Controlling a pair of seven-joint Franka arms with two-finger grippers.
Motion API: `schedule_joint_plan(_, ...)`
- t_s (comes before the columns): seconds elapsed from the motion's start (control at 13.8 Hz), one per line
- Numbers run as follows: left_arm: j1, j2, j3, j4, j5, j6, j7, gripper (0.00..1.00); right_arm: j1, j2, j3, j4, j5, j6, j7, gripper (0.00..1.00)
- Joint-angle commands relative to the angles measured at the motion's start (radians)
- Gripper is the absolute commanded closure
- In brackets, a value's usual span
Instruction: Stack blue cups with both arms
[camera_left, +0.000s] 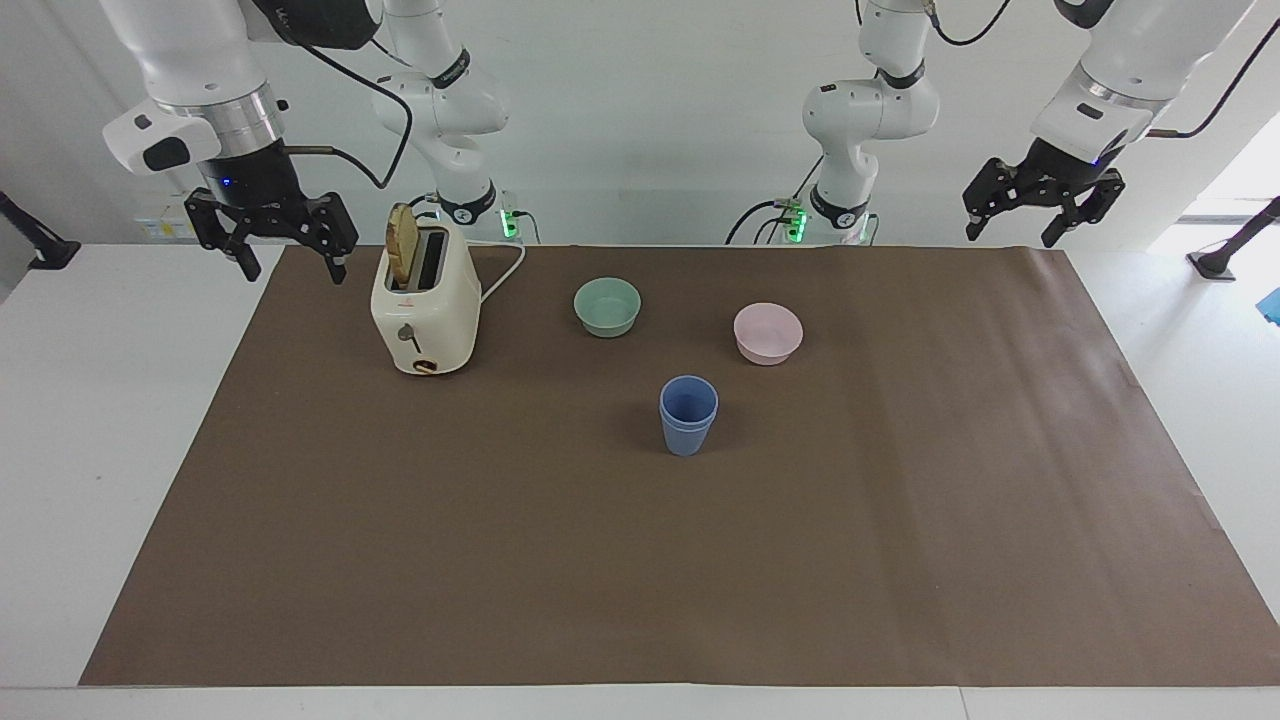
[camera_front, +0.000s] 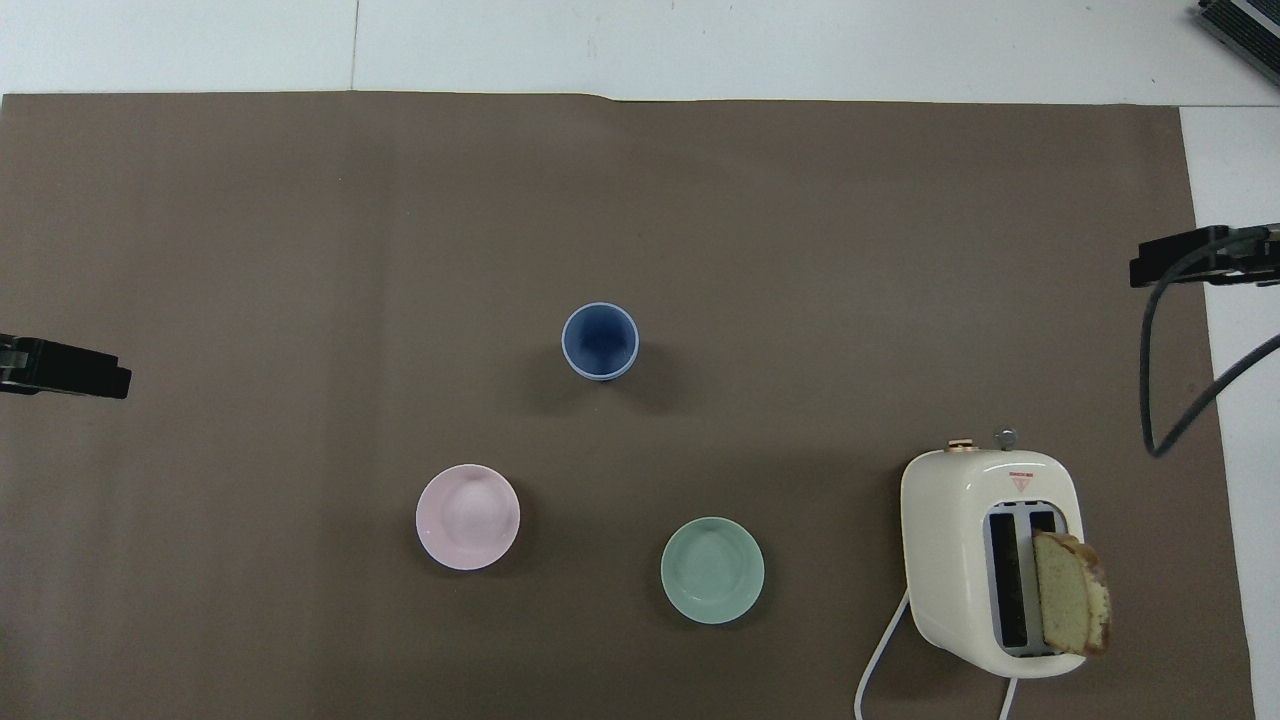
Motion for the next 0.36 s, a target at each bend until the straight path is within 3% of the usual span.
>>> schedule_joint_plan(0.0, 0.0, -0.021, 0.001, -0.028, -0.013, 0.018, 0.004, 0.0, -0.007, -0.019, 0.006, -0.019, 0.009, -0.012, -0.018, 0.0)
schedule_joint_plan(0.29, 0.0, -0.021, 0.001, -0.03, -0.013, 0.018, 0.004, 0.0, -0.007, -0.021, 0.006, -0.019, 0.009, -0.025, -0.021, 0.0)
